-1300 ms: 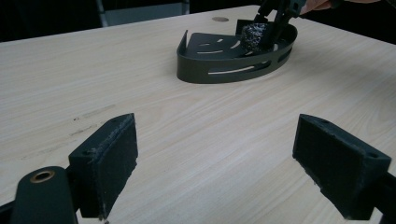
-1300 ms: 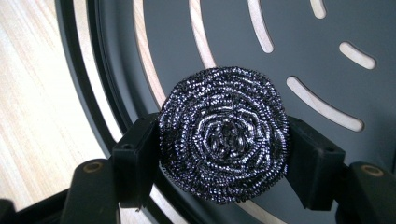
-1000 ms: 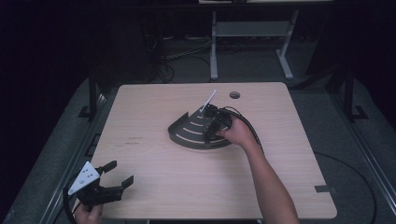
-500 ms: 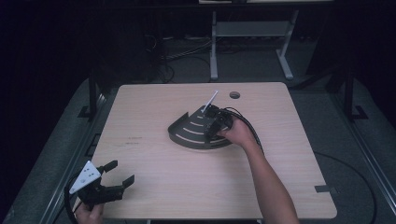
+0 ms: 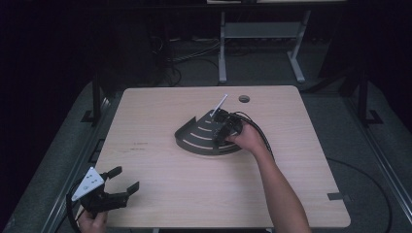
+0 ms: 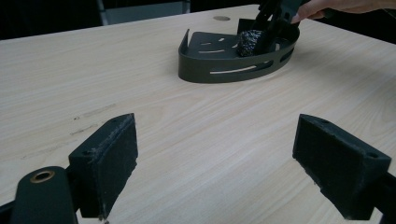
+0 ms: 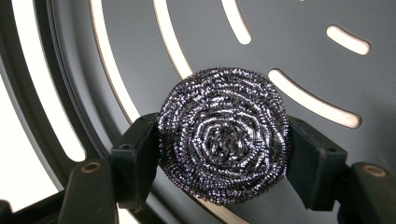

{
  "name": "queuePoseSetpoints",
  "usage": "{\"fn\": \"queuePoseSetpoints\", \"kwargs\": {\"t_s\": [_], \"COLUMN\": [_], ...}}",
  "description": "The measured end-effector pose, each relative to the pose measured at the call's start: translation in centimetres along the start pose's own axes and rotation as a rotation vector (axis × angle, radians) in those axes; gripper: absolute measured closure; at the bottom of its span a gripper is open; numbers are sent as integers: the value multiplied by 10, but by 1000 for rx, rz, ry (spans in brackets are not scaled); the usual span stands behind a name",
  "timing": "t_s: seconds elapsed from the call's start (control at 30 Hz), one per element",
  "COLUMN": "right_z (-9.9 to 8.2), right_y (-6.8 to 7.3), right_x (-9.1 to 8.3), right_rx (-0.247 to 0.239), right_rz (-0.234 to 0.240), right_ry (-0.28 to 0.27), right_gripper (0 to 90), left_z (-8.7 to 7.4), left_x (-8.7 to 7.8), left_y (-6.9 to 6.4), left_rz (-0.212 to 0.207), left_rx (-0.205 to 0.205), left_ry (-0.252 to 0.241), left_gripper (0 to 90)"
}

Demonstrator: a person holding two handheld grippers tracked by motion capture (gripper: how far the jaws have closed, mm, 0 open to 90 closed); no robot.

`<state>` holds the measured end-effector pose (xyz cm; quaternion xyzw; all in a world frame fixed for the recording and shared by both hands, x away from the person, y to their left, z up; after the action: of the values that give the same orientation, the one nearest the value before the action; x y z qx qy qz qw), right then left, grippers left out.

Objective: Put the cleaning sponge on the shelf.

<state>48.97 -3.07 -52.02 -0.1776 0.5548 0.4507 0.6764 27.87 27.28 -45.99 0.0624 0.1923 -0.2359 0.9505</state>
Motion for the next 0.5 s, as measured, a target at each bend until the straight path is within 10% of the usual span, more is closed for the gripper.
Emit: {"fn": "queuePoseSetpoints", "kwargs": {"t_s": [0.5], "right_z": [1], "right_y": [1], "right_x": [-1], "right_rx": [7], "right_rz": [7], "right_ry": [-9], "right_gripper": [294], "left_z": [0], "left_x": [-1], "left_y": [0], "left_rz": [1], "left_rx": [2], "left_ry": [0], "left_gripper": [132]}}
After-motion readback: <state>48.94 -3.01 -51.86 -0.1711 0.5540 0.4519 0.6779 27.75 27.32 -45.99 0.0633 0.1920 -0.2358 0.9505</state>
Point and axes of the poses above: each handheld gripper's, and its own axes: x roughly forward along the jaws, z roughly out of its top, y roughly to its left, the point moved 9 cm from there along x, roughly forward along the jaws, and after that the axes turned 10 degrees about z, right-handed, at the moved point
